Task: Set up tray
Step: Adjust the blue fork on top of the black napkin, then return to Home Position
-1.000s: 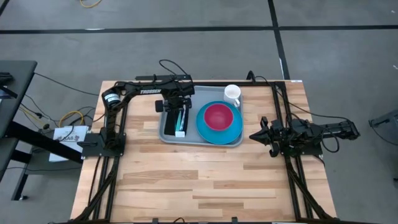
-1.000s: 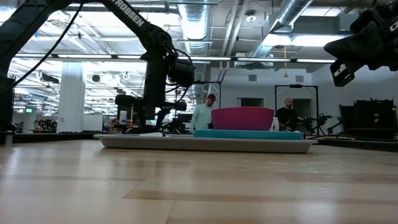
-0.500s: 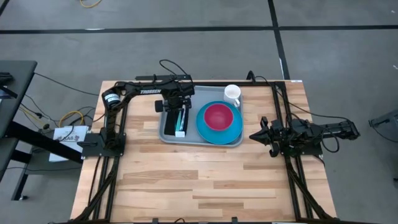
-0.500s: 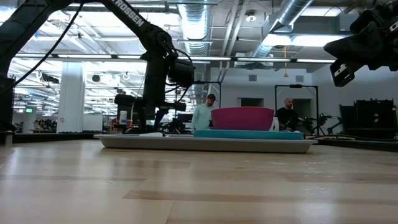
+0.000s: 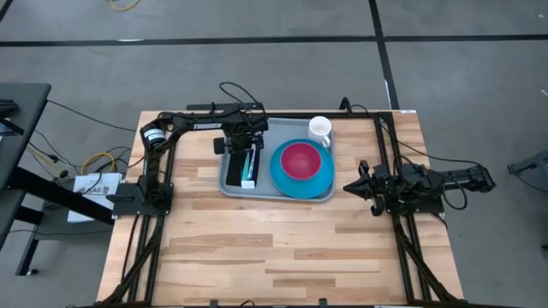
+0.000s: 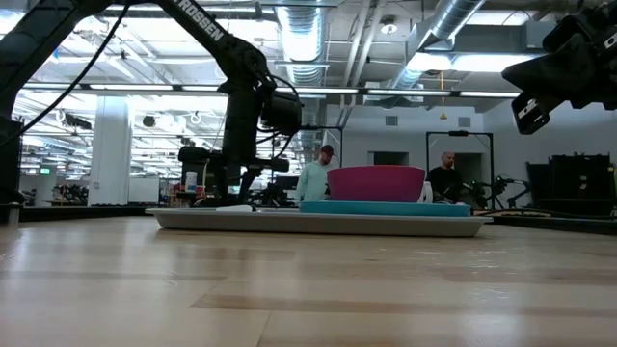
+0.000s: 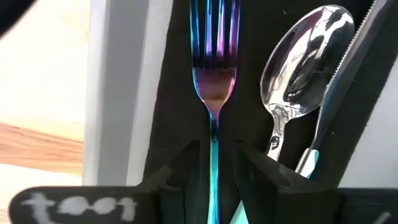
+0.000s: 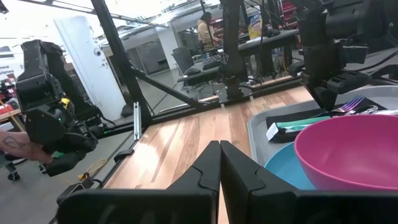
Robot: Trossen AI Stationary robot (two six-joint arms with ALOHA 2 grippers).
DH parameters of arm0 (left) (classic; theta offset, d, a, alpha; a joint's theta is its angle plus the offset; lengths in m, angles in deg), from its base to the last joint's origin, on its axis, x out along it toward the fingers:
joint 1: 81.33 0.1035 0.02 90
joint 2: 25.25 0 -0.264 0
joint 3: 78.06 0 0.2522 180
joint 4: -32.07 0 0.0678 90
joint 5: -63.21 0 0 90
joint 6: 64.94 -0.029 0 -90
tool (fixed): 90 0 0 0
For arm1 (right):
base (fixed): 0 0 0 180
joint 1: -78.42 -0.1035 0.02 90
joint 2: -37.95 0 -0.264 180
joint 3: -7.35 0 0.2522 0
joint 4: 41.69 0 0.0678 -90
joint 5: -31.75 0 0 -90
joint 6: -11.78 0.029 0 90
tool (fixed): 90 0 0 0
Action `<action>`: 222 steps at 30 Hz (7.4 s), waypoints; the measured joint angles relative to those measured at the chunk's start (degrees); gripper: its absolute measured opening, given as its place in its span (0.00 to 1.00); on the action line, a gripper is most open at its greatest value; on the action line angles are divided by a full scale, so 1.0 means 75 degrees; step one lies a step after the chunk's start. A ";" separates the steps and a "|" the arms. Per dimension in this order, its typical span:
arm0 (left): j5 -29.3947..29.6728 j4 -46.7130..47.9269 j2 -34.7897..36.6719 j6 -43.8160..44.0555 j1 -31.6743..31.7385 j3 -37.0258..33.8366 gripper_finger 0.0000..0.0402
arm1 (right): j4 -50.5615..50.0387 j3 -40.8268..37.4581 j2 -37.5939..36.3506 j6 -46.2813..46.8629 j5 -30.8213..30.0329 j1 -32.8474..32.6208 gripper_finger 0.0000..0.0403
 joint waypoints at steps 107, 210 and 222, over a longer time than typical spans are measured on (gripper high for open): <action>-0.0019 -0.0260 0.0167 -0.0546 -0.0089 -0.0382 0.00 | 0.0000 -0.0001 0.0003 0.0000 0.0000 -0.0002 0.00; -0.0714 -0.4353 0.1948 -0.8234 -0.3693 0.3253 0.24 | -0.0003 0.0000 0.0003 0.0000 0.0000 0.0000 0.00; -0.1954 -0.2339 0.4383 -0.9333 -0.3796 0.3250 0.24 | -0.0003 -0.0001 0.0003 -0.0001 0.0000 0.0001 0.00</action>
